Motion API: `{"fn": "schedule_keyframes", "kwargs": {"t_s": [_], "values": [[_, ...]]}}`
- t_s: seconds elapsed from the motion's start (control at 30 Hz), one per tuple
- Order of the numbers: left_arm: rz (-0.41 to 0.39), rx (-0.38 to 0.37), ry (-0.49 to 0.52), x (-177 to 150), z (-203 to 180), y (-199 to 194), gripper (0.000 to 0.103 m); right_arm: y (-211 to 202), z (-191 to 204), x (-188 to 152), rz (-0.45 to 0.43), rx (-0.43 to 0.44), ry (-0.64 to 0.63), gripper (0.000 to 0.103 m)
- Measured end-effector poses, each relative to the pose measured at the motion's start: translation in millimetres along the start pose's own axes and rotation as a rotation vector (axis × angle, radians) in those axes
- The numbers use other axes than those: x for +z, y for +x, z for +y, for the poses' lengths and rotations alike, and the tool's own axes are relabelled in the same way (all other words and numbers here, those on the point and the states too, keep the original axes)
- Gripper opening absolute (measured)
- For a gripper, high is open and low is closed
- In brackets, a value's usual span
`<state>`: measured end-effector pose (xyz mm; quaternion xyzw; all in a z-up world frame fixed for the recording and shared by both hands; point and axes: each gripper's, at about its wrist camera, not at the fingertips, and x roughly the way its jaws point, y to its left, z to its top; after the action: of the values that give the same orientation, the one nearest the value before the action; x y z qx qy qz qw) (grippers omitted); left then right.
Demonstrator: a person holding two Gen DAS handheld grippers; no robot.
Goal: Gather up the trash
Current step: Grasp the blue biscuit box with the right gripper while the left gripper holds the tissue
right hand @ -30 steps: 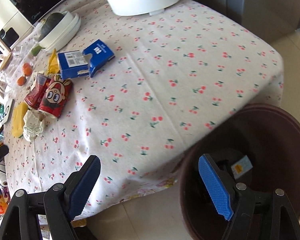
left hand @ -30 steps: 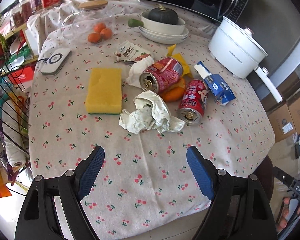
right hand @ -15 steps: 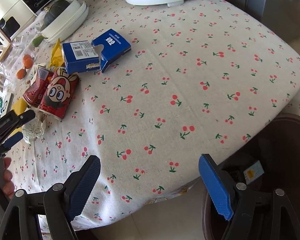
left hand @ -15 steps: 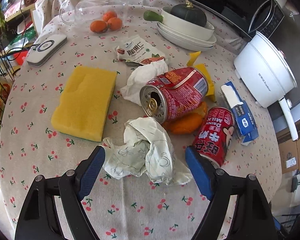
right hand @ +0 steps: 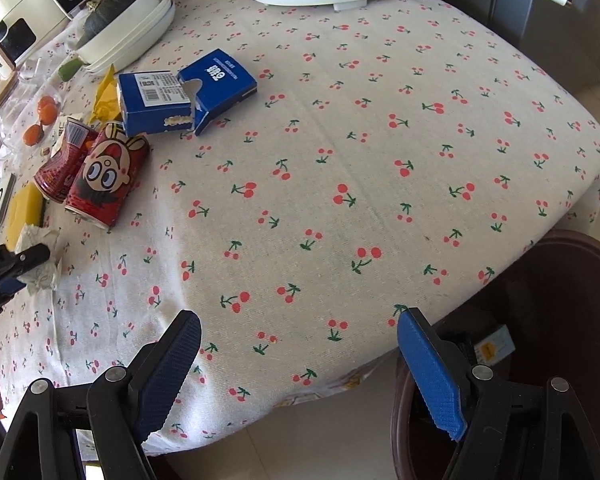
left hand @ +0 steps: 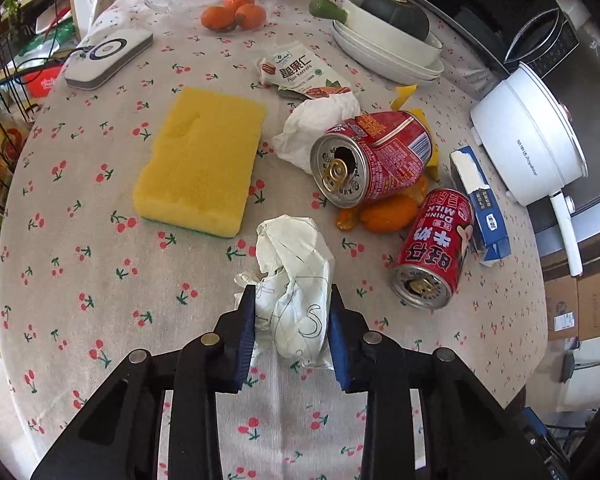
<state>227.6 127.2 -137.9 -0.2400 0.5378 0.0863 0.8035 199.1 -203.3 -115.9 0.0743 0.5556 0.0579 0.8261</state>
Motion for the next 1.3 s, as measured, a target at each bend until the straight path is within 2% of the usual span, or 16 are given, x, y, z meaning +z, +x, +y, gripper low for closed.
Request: {"fn": "schedule_keyframes", "kwargs": {"t_s": [0.23, 0.47, 0.6, 0.7, 0.9, 1.13, 1.17, 1.2, 1.23, 1.3], "values": [[-0.069, -0.044, 0.097, -7, 17, -57, 0.033, 9, 18, 6, 0.008, -0.014, -0.020, 0.085], [-0.177, -0.016, 0.207, -11, 31, -103, 0.033, 22, 51, 61, -0.028, 0.016, -0.007, 0.085], [-0.206, 0.002, 0.241, -8, 39, -113, 0.033, 33, 67, 95, -0.035, 0.066, 0.009, 0.084], [-0.198, -0.005, 0.238, -5, 45, -113, 0.033, 45, 59, 116, -0.054, 0.022, 0.074, 0.084], [-0.188, 0.006, 0.244, -3, 44, -105, 0.033, 84, 38, 140, -0.047, 0.053, 0.179, 0.080], [-0.176, 0.032, 0.284, -5, 33, -95, 0.033, 112, 42, 156, -0.063, 0.003, 0.097, 0.073], [-0.176, 0.038, 0.293, -6, 31, -93, 0.033, 113, 47, 156, -0.069, -0.012, 0.057, 0.070], [-0.175, 0.044, 0.302, -6, 29, -91, 0.033, 114, 52, 155, -0.073, -0.036, 0.008, 0.061], [-0.173, 0.049, 0.310, -7, 27, -90, 0.033, 115, 57, 154, -0.071, -0.064, -0.044, 0.056], [-0.169, 0.053, 0.324, -8, 22, -87, 0.033, 116, 63, 150, -0.059, -0.078, -0.114, 0.055]]}}
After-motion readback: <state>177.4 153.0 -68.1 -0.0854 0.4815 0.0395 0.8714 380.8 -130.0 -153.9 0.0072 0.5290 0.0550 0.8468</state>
